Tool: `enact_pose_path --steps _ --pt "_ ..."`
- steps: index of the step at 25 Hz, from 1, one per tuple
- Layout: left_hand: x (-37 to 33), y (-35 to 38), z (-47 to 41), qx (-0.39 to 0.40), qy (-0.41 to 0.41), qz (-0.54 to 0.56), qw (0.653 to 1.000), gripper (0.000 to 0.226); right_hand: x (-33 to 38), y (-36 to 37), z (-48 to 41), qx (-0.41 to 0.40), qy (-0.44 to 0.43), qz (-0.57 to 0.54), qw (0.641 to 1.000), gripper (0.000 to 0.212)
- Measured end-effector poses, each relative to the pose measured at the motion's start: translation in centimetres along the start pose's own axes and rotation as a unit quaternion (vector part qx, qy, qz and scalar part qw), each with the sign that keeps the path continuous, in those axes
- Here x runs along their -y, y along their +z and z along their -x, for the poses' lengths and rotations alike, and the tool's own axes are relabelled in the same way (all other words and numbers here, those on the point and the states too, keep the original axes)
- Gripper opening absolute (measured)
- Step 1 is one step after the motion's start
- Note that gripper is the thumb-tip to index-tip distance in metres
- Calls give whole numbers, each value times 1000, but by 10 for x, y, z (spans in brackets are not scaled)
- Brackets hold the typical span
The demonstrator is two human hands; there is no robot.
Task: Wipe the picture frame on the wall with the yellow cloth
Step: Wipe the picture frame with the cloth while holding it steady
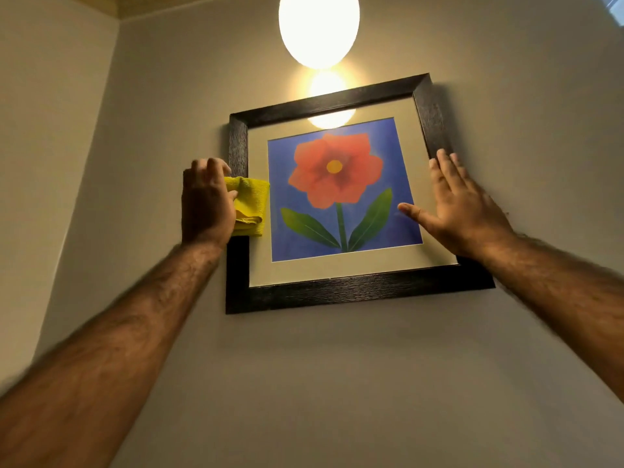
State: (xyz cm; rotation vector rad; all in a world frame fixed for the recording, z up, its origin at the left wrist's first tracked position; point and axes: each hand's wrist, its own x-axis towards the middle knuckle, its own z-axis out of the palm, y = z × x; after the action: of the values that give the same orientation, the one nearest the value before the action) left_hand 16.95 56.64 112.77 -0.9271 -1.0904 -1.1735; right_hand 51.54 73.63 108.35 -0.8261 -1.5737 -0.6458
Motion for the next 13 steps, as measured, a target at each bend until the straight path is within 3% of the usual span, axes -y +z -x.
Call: enact_pose_path --steps 2,4,8,11,13 --pt "4 4 7 -4 66 -35 997 18 0 12 3 -23 2 -5 1000 106" --pt "9 6 22 16 105 -88 990 33 1 20 5 -53 4 14 998 106" --pt "9 12 70 102 78 -5 992 55 -2 28 5 -83 -5 20 996 106" --pt "10 8 109 123 82 -36 988 87 -5 29 3 -88 -12 22 996 108" --pt "13 4 137 131 91 -47 986 96 -5 30 4 -92 -14 21 995 109"
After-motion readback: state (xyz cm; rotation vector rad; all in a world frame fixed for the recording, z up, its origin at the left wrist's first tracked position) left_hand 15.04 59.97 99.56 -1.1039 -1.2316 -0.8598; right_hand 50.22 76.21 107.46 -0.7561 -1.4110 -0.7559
